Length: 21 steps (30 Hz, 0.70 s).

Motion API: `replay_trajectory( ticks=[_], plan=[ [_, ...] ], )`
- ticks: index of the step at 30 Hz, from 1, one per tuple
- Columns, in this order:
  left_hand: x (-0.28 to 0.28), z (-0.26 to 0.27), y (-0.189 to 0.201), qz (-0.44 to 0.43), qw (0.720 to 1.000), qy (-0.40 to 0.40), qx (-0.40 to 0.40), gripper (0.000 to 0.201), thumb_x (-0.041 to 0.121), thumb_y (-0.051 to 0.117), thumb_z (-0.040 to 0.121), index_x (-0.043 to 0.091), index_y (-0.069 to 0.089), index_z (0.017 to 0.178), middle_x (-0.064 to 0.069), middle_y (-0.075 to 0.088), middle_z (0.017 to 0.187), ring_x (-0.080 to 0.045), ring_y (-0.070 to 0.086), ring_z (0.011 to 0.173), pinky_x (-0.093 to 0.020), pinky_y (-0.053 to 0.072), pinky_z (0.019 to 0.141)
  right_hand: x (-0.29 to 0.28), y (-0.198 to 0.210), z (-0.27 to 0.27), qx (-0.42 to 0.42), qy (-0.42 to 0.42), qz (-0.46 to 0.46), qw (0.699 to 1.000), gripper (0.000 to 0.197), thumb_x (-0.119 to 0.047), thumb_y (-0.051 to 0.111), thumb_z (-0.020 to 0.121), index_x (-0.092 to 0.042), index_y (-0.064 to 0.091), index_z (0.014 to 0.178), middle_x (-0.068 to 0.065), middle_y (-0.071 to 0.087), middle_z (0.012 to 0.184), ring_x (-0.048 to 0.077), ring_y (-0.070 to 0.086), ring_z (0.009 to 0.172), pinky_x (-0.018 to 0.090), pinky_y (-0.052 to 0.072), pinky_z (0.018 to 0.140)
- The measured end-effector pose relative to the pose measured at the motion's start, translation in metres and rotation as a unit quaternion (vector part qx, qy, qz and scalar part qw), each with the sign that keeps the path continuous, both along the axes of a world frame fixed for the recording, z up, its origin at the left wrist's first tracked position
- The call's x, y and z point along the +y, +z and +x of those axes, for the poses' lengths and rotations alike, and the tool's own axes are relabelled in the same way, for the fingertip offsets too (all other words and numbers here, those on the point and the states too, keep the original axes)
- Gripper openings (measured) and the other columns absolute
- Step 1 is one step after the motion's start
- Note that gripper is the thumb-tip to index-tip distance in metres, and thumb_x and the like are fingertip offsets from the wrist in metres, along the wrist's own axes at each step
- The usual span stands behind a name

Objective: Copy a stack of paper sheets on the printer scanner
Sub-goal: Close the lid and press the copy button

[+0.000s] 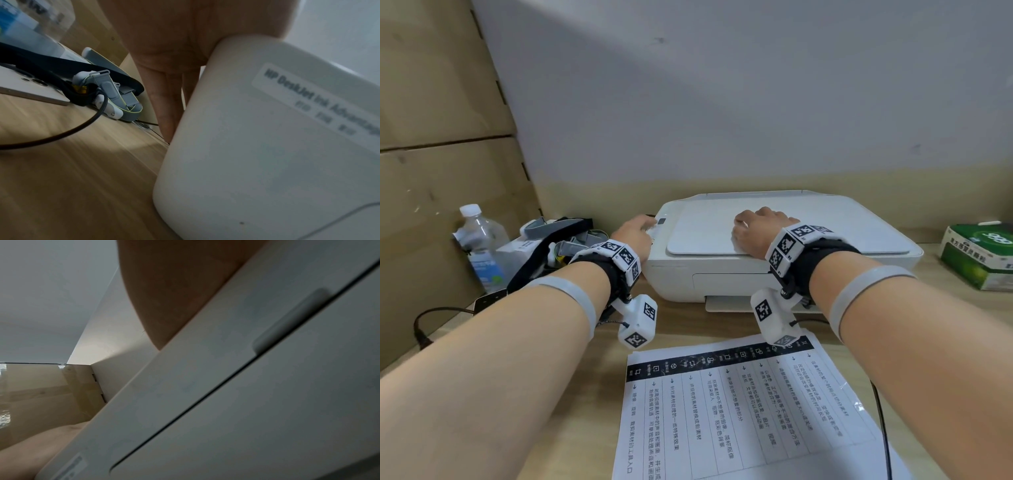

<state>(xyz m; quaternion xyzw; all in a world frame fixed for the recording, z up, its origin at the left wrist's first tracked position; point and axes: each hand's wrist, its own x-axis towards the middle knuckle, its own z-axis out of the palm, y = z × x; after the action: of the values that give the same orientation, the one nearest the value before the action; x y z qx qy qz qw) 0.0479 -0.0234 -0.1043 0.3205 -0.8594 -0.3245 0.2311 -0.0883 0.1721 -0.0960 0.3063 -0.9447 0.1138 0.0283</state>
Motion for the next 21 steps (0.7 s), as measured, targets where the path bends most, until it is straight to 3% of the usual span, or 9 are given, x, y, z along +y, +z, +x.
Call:
replay_trajectory(
  ticks=[2,5,9,11,13,21],
  plan=[
    [-0.0014,-0.0018,-0.0035,-0.011,1.0,0.019,0.009,0.052,0.002,0.029,0.094,0.029,0.063,0.123,-0.007,0.059,0.131,-0.036,0.063,0.095,-0.04,0.057,0.082,0.0001,0.0001,0.0004,0.0,-0.002,-0.001,1.0,0.046,-0.045,0.031,0.093,-0.033,0.042,0.136,0.004,0.043,0.141,0.032,0.043,0.127,0.051,0.034,0.103],
    [-0.0022,-0.0041,-0.0044,-0.033,0.999,0.032,0.008,0.05,0.0,0.032,0.093,0.028,0.068,0.116,-0.009,0.063,0.126,-0.036,0.063,0.095,-0.029,0.049,0.07,-0.0001,-0.0006,0.0009,0.007,-0.004,-0.002,1.0,0.046,-0.044,0.033,0.092,-0.033,0.043,0.135,0.004,0.045,0.138,0.032,0.046,0.125,0.049,0.036,0.102],
    [-0.003,-0.005,-0.0029,-0.055,0.998,0.034,-0.003,0.05,0.0,0.034,0.093,0.027,0.069,0.117,-0.008,0.063,0.126,-0.029,0.057,0.08,-0.032,0.054,0.072,-0.0001,-0.0007,0.0023,0.009,-0.004,0.0,1.0,0.046,-0.045,0.032,0.092,-0.033,0.043,0.135,0.004,0.046,0.138,0.031,0.046,0.124,0.049,0.036,0.101],
    [-0.0043,-0.0055,-0.003,-0.065,0.997,0.034,-0.01,0.049,0.001,0.035,0.093,0.028,0.07,0.114,-0.007,0.064,0.126,-0.027,0.056,0.076,-0.03,0.048,0.065,0.0007,0.0002,0.0028,0.003,-0.004,-0.002,1.0,0.046,-0.044,0.031,0.093,-0.033,0.043,0.136,0.004,0.045,0.139,0.032,0.045,0.126,0.049,0.036,0.102],
    [-0.0054,-0.006,-0.0031,-0.075,0.996,0.038,-0.01,0.047,0.003,0.036,0.092,0.03,0.07,0.111,-0.008,0.065,0.124,-0.027,0.056,0.076,-0.027,0.042,0.064,0.0011,0.0006,0.0033,0.003,-0.005,-0.002,1.0,0.046,-0.044,0.031,0.093,-0.033,0.043,0.136,0.004,0.045,0.14,0.032,0.045,0.126,0.049,0.036,0.102],
    [-0.0068,-0.0069,-0.0048,-0.081,0.996,0.044,-0.01,0.043,0.003,0.039,0.093,0.027,0.069,0.111,-0.008,0.065,0.123,-0.027,0.055,0.076,-0.027,0.042,0.066,-0.0011,0.0012,0.0057,0.004,0.001,0.011,1.0,0.049,-0.047,0.03,0.088,-0.034,0.043,0.133,0.001,0.047,0.137,0.03,0.045,0.125,0.05,0.036,0.097]
  ],
)
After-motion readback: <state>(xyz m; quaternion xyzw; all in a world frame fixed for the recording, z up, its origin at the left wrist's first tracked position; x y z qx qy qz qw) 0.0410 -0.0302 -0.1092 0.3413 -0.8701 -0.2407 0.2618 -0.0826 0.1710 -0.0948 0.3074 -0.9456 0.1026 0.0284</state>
